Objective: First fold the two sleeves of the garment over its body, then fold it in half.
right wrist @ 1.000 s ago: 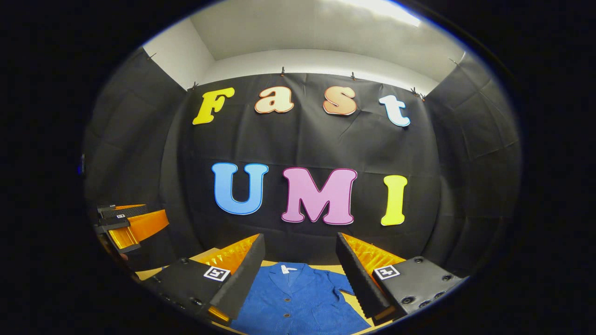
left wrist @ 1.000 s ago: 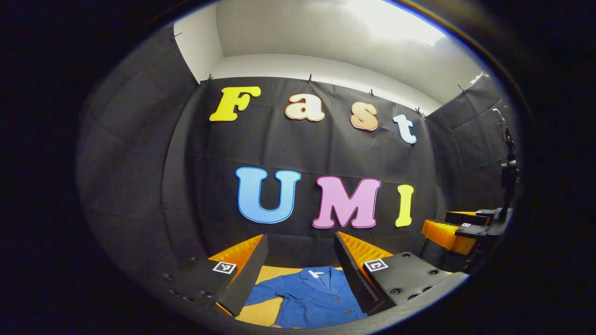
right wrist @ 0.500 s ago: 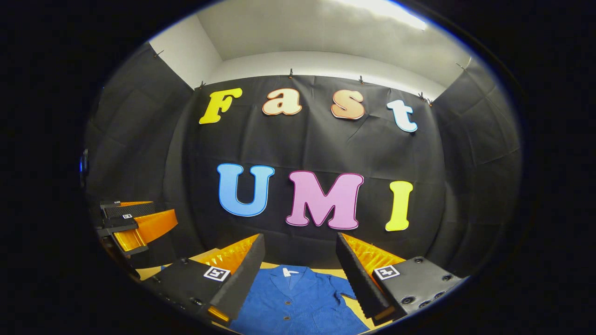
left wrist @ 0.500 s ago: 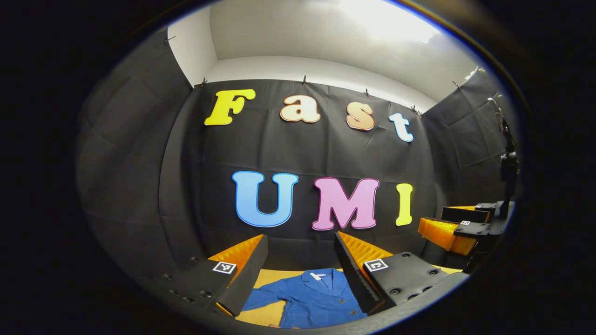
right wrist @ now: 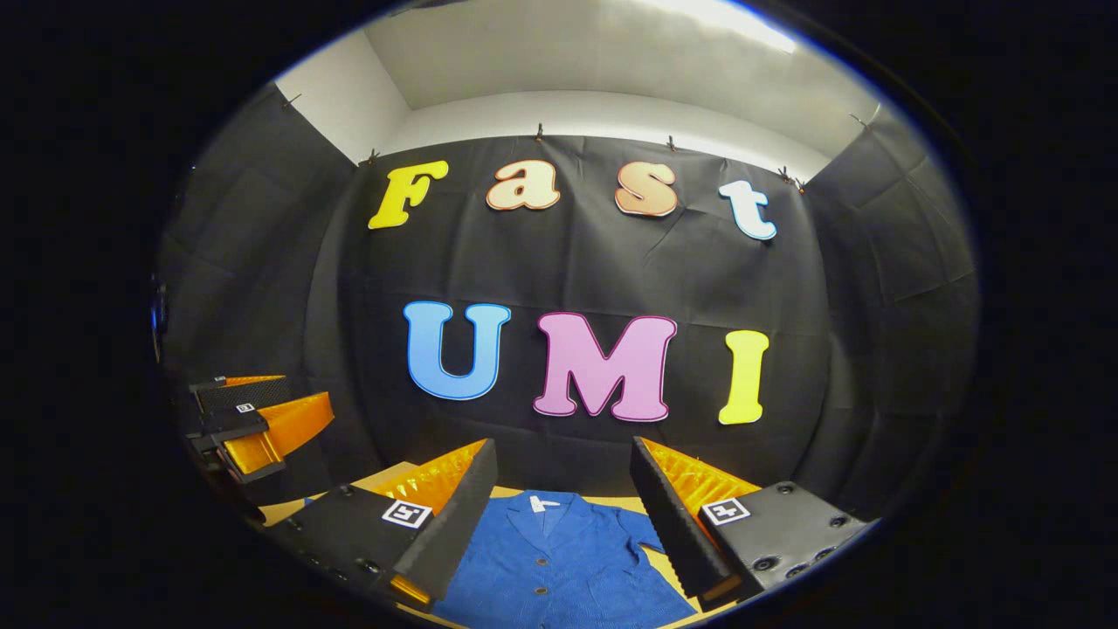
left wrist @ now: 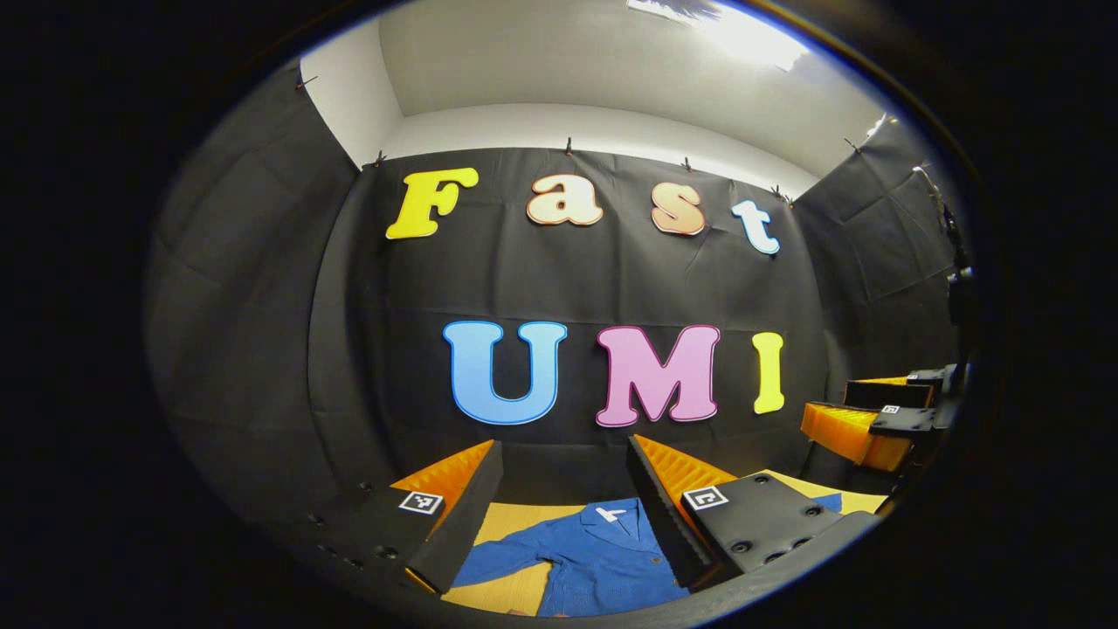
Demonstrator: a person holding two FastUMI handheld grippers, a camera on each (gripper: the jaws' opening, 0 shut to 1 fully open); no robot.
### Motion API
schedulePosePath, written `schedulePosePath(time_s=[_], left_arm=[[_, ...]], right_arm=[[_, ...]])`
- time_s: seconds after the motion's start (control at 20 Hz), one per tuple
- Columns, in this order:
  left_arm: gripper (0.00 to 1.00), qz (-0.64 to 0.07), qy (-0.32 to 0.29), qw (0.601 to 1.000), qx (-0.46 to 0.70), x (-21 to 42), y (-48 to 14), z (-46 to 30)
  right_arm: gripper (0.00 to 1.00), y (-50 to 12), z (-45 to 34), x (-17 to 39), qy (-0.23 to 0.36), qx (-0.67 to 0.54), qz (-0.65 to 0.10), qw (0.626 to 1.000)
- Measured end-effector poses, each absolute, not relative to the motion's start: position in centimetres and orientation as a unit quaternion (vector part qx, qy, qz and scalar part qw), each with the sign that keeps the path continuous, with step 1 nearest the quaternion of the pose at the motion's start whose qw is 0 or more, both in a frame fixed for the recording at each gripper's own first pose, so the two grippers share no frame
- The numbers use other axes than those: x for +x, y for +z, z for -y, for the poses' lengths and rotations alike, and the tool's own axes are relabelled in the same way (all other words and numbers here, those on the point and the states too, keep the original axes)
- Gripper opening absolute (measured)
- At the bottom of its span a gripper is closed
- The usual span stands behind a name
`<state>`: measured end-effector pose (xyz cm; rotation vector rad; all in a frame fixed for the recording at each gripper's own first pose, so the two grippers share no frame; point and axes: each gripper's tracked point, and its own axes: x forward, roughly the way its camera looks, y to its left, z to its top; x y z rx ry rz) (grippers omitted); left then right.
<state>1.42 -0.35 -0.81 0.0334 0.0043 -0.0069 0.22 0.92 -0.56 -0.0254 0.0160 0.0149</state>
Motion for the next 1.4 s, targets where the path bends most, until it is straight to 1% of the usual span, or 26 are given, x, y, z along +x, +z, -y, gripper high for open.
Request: schedulePosePath(time_s=[0.15,0.2,0.45,0.5,0.55,0.6,0.65,0.9,0.95,1.0,1.1,1.2,1.3,1.4], left_arm=[[0.82,-0.003,-0.010,1.000,0.020,1.0,-1.1,1.1],[0.82,-0.004,-0.013,1.000,0.021,1.0,-1.2,1.2],[0.82,-0.009,-0.010,1.000,0.027,1.0,-1.5,1.2],[0.82,-0.009,-0.012,1.000,0.027,1.0,-1.5,1.4],[0.82,-0.009,-0.012,1.000,0.027,1.0,-1.6,1.5],[0.85,-0.011,-0.012,0.999,0.027,1.1,-1.7,1.5],[0.82,-0.013,-0.012,1.000,0.026,1.3,-1.8,1.6],[0.82,-0.022,-0.011,0.999,0.022,1.4,-2.4,2.0],[0.85,-0.023,-0.010,0.999,0.022,1.6,-2.7,2.0],[0.82,-0.025,-0.009,0.999,0.022,1.8,-2.8,2.1],[0.82,-0.029,-0.006,0.999,0.021,1.9,-3.1,2.0],[0.82,-0.032,-0.002,0.999,0.020,2.2,-3.4,1.9],[0.82,-0.034,-0.002,0.999,0.021,2.5,-3.6,2.0],[0.82,-0.037,-0.002,0.999,0.024,2.8,-3.8,2.1]], right_arm=[[0.91,-0.4,-0.5,-0.1,0.002,-0.010,-0.004,1.000],[0.96,-0.6,-0.4,0.0,0.000,-0.010,-0.006,1.000],[0.96,-1.6,-0.4,0.2,0.001,-0.005,-0.022,1.000],[0.91,-1.7,-0.3,0.2,0.001,-0.004,-0.023,1.000],[0.91,-1.8,-0.2,0.2,0.001,-0.004,-0.024,1.000],[0.91,-1.8,-0.2,0.3,0.001,-0.006,-0.025,1.000],[0.91,-2.0,-0.1,0.2,0.001,-0.009,-0.027,1.000],[0.91,-2.8,0.1,0.7,0.003,-0.008,-0.038,0.999],[0.91,-3.1,0.1,0.8,0.004,-0.008,-0.041,0.999],[0.91,-3.4,0.1,1.0,0.005,-0.008,-0.045,0.999],[0.91,-3.7,0.1,1.4,0.008,-0.008,-0.049,0.999],[1.00,-3.8,0.2,1.9,0.010,-0.009,-0.049,0.999],[1.00,-4.1,0.4,2.4,0.011,-0.008,-0.051,0.999],[0.94,-4.4,0.5,3.0,0.011,-0.007,-0.053,0.998]])
